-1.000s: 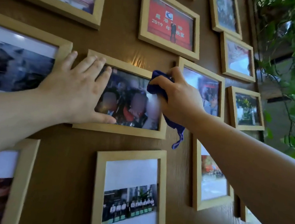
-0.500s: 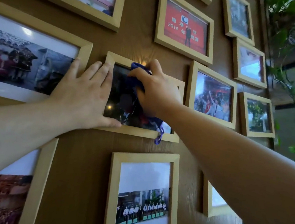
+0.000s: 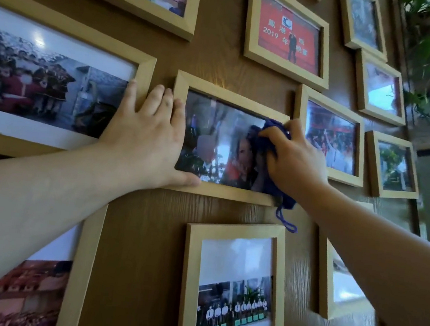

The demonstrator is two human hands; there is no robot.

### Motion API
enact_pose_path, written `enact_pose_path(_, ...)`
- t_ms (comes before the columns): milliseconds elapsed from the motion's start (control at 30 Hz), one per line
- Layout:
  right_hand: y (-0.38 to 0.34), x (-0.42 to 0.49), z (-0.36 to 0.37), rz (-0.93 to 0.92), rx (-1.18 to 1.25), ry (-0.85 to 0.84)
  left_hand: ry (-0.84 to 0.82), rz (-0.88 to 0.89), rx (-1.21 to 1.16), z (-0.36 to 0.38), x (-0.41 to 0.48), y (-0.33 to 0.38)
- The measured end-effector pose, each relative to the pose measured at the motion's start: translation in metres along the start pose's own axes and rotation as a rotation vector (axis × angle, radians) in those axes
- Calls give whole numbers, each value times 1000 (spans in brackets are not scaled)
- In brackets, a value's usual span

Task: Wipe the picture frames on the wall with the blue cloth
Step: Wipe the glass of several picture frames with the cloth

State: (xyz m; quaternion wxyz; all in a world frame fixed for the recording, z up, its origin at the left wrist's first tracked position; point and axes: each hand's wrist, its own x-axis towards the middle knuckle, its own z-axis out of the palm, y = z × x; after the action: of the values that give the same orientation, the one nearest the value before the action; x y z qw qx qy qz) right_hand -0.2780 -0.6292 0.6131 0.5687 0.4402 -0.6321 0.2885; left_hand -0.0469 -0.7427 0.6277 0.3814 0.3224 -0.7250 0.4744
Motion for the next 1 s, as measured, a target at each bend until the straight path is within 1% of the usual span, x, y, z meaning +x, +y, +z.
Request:
enact_pose_path(67,0,-5,3,74,-12,-11,-1,1,10,0,0,1)
enact_pose_path(133,-13,-7,2,73,13,-15,-1,5,7,1,-1,0)
enact_pose_path(200,-34,-7,-1,-8,52,-20,0,12,-3,1,-2,0)
enact_pose_path(367,-88,-6,-6,-282,190,21,16,6,-36,1,-2,1)
enact_pose_path(467,-87,-6,-4,-312,191,29,10,5,-38,1,-2,2)
enact_pose_path(533,-75,-11,-4,-293,167,16,6,-3,-32,0,-2,3)
enact_pose_path(600,-60,-17,-3,-234,151,-9,-2,-7,-24,0,-2,3)
enact_pose_path(800,-19,-32,0,58,51,-53,5,-2,-13,1,-4,2)
enact_pose_path(867,-14,-32,0,125,62,-62,7,-2,-27,1,-4,2)
enact_pose_path(933,-20,-30,-1,109,93,-71,2,7,-29,0,-4,2)
enact_pose_path(1000,-35,-27,-4,4,143,-86,-17,14,-26,-1,-5,2)
